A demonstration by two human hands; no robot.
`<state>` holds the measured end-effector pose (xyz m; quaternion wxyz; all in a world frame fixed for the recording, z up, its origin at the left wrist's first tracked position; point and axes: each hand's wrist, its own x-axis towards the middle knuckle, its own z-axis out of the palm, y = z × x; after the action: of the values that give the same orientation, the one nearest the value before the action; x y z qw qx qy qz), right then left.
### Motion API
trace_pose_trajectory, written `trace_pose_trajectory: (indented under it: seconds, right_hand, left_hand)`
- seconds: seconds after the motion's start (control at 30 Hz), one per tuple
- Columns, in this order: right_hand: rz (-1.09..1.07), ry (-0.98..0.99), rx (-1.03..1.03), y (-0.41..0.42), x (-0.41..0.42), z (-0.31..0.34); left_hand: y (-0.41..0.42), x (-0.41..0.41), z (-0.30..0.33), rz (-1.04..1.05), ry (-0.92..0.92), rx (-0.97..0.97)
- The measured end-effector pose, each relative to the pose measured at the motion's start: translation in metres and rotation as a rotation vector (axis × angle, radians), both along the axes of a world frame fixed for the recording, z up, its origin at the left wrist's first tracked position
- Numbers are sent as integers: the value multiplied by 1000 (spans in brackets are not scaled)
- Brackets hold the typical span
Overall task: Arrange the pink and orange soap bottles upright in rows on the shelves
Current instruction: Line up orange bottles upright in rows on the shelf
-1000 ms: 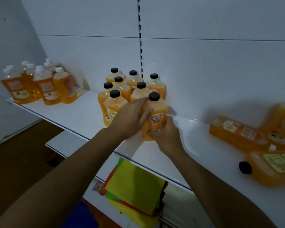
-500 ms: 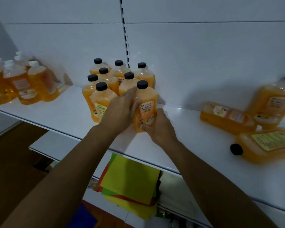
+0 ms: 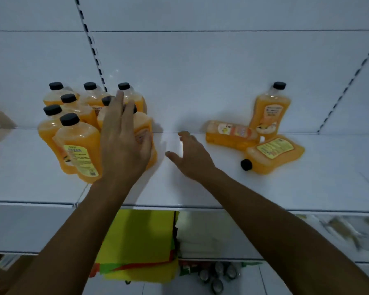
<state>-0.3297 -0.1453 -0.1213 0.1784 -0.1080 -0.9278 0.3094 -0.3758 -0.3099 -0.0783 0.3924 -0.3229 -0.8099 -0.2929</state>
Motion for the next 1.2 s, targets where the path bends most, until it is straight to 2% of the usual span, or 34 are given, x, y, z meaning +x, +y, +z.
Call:
trace_pose_trajectory:
  seconds: [0.1, 0.3, 0.53, 0.7, 0.83, 1.0, 1.1, 1.2]
  right_hand:
    - [-72, 67, 59, 25, 21, 7]
    - [-191, 162, 158, 83, 71, 23]
    - [-358, 52, 191, 172, 119, 16]
    - [-339, -148, 177, 222, 141, 3]
    - [-198, -236, 82, 231, 149, -3]
    - [-145, -160, 169, 223, 146, -10]
    - [-150, -73, 248, 209, 142, -4]
    - [-87, -44, 119, 179, 132, 5]
  left_hand:
    - [31, 10, -5, -113, 102, -51]
    - [108, 40, -33, -366, -156, -219]
    - [181, 79, -61, -439, -396, -376]
    - [211, 94, -74, -418, -570, -408]
    - [213, 92, -73, -462, -633, -355]
    - [195, 95, -58, -518, -728, -200]
    - [175, 93, -39, -448, -671, -62]
    - [157, 82, -10, -344, -649, 101]
